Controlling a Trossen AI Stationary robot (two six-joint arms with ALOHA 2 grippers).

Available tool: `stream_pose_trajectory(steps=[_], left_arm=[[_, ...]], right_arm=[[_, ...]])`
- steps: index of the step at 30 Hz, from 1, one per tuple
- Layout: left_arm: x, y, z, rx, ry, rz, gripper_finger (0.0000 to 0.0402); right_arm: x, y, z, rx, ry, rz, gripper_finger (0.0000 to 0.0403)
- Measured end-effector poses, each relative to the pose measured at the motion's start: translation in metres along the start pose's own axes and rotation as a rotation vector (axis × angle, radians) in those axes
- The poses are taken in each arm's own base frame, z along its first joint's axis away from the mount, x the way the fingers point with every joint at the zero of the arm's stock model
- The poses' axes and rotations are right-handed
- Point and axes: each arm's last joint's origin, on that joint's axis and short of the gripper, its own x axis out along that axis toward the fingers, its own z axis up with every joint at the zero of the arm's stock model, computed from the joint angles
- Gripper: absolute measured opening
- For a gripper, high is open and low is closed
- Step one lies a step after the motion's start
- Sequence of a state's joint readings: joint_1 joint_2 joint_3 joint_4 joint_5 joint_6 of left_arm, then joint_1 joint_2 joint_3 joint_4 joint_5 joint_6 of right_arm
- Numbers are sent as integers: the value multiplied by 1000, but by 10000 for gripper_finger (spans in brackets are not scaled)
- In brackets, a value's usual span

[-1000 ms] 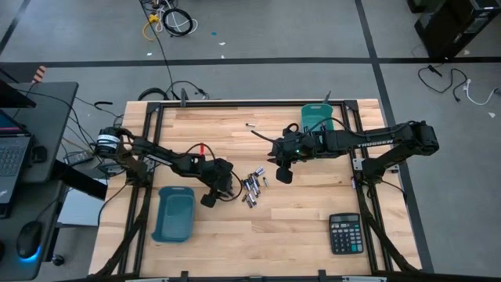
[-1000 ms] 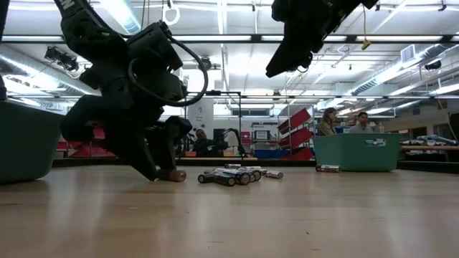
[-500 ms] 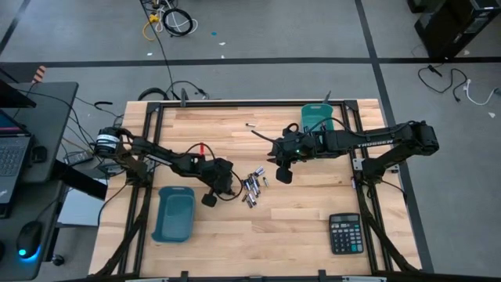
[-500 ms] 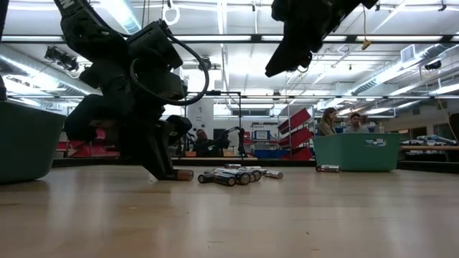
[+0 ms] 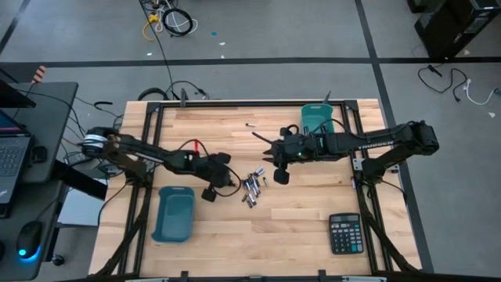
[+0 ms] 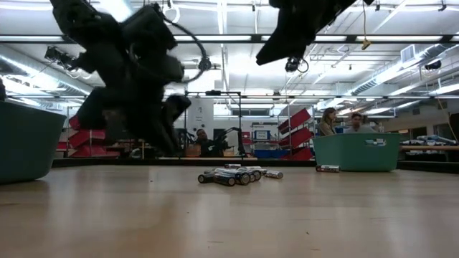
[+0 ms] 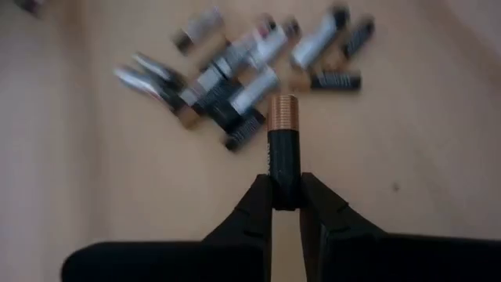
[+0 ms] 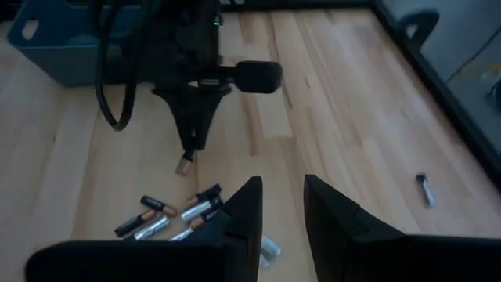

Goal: Sort batteries
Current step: Put the black battery into the green bin

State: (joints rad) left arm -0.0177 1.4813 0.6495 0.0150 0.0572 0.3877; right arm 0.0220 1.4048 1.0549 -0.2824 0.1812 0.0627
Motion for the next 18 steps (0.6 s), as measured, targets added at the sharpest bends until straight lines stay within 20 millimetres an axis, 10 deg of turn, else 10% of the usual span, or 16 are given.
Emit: stream_pose_trajectory(steps=[10, 18], left_arm=[[-57, 18, 33, 49, -316, 191, 23], [-59, 27, 43, 40, -404, 343, 23]], right_arm=[[-5, 27, 8, -179, -148, -54, 66], [-9, 38, 9, -213, -175, -105, 79]])
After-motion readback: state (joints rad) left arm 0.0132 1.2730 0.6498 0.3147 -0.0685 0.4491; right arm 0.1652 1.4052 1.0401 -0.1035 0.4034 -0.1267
